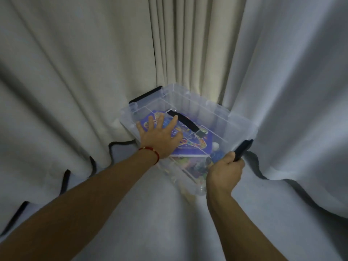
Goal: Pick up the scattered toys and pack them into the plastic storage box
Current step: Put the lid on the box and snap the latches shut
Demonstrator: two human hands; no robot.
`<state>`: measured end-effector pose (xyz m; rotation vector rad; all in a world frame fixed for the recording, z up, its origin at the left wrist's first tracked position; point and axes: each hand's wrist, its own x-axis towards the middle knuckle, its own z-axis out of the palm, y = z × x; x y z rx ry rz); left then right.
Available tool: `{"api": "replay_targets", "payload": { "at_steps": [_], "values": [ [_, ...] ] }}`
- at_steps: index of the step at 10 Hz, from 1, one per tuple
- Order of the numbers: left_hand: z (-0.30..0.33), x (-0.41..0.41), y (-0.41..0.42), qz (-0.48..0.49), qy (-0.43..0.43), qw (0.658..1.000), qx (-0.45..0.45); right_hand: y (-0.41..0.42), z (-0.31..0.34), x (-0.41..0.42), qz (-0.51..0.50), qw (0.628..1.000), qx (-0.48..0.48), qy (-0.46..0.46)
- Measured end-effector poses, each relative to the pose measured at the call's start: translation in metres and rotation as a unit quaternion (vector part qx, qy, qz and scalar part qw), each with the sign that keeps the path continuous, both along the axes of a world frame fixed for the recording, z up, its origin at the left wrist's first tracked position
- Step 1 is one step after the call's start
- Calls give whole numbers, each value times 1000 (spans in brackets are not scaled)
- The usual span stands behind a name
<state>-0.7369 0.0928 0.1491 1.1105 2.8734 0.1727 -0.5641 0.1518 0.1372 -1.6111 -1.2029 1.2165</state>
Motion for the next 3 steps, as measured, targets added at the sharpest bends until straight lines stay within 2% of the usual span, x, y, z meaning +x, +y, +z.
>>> {"api": "replay_targets", "payload": {
  "at_steps": [1, 2, 3],
  "values": [
    [-6, -6, 2, -9, 26, 999, -19, 6, 4, -2, 52, 998, -31, -18],
    [2, -15, 4, -6, -15, 999, -31, 16, 17, 16, 164, 981, -98, -19],
    [12, 2, -1, 32, -11, 998, -59, 9, 43, 64, 257, 963, -33, -78]
  ]
}}
